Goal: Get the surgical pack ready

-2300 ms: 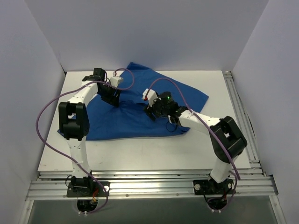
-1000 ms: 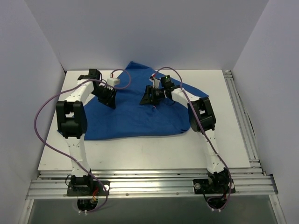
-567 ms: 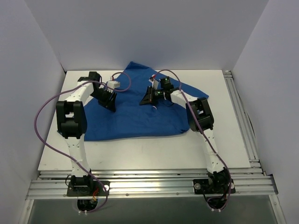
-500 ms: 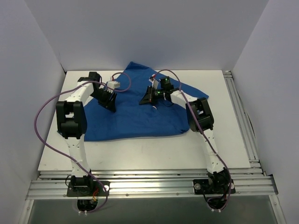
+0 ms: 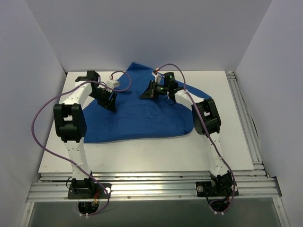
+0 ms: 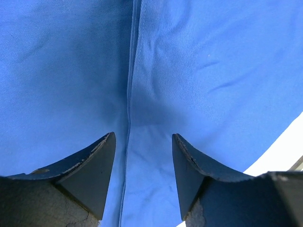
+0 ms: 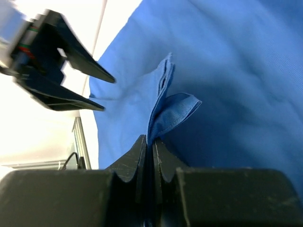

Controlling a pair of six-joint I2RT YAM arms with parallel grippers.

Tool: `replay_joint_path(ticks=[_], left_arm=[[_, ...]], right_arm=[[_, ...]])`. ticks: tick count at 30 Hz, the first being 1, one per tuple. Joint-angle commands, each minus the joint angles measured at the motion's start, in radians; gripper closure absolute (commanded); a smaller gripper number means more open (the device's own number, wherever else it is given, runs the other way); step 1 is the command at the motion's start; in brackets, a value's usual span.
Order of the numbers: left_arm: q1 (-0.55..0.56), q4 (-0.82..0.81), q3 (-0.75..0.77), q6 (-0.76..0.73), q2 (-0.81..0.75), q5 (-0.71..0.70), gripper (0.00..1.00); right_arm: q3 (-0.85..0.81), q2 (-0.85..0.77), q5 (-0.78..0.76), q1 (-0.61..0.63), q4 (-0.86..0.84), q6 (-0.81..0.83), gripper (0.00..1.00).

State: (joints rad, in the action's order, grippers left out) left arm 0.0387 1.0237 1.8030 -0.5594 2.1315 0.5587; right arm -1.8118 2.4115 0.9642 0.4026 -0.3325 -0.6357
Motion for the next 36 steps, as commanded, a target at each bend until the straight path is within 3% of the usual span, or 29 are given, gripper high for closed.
replay_joint_path(ticks=[1,15,29,33,36], left_arm=[[-0.007,0.024,0.029,-0.022,-0.054,0.046,0.40],[0.009,-0.043,0.026,0.044,-0.079,-0.017,0.39],[0.113,-0.141,0.032,0.111,-0.097,-0.106,0.39],[0.147,-0.206,0.074,0.165,-0.065,-0.161,0.39],[0.162,-0.250,0.148,0.226,-0.010,-0.186,0.39]], right_arm=[[-0.012,-0.112,-0.008,-0.001,-0.057,0.005,1.00],[-0.222,0.015,-0.185,-0.021,0.262,0.267,1.00],[-0.212,0.121,-0.272,-0.018,0.225,0.324,1.00],[-0.192,0.098,-0.300,-0.015,0.243,0.364,0.93],[-0.176,0.078,-0.315,-0.015,0.247,0.370,0.82]])
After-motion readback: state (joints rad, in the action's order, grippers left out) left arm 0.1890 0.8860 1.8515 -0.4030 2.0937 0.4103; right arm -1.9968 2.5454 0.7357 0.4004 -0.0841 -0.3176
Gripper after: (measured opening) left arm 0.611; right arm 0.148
